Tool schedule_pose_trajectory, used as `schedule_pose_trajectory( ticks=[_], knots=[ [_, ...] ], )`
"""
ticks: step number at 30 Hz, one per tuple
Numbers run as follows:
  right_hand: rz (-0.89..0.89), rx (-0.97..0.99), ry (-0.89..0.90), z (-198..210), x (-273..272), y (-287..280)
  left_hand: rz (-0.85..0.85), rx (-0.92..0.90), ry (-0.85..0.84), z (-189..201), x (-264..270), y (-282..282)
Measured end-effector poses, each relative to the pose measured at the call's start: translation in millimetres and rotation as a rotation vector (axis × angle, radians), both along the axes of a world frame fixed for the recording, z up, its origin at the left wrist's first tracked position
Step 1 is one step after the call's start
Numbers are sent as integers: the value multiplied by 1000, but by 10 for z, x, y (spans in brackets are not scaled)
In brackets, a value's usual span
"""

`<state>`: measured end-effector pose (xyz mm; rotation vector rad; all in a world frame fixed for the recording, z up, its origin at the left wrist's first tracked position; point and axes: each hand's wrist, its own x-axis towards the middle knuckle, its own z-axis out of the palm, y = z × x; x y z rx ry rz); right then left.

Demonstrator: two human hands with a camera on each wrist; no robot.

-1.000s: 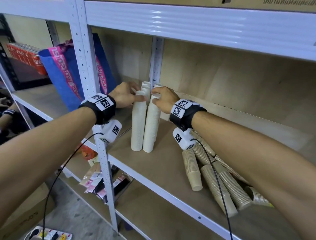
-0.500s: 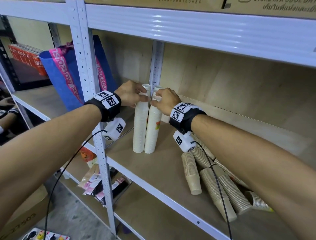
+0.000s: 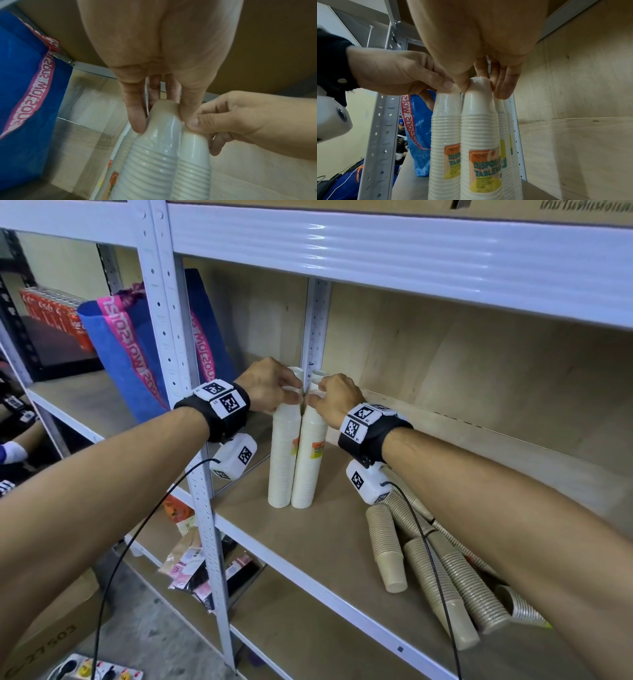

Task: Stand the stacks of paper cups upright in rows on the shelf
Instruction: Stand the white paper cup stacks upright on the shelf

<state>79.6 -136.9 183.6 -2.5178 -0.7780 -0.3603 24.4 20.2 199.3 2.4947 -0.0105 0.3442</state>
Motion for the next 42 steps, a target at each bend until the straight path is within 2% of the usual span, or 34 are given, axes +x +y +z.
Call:
schedule_pose_trajectory(
  ticks=[6,12,20,27,35,42],
  knots=[
    [-47,58,34,-34,34,35,18,46,-16,30,-7,-79],
    [-76,64,61,-31,66,49,132,45,-12,1,39,-51],
    [-64,94,59,-27,47,41,92,110,-4,17,26,-98],
    [99,47,71,-13,59,11,129,113,-14,23,27,-83],
    [74,27,54,-23,115,14,65,125,-19,46,-12,-119],
    [124,-9,52,5,123,-46,60,125,-22,36,-32,-108]
  ],
)
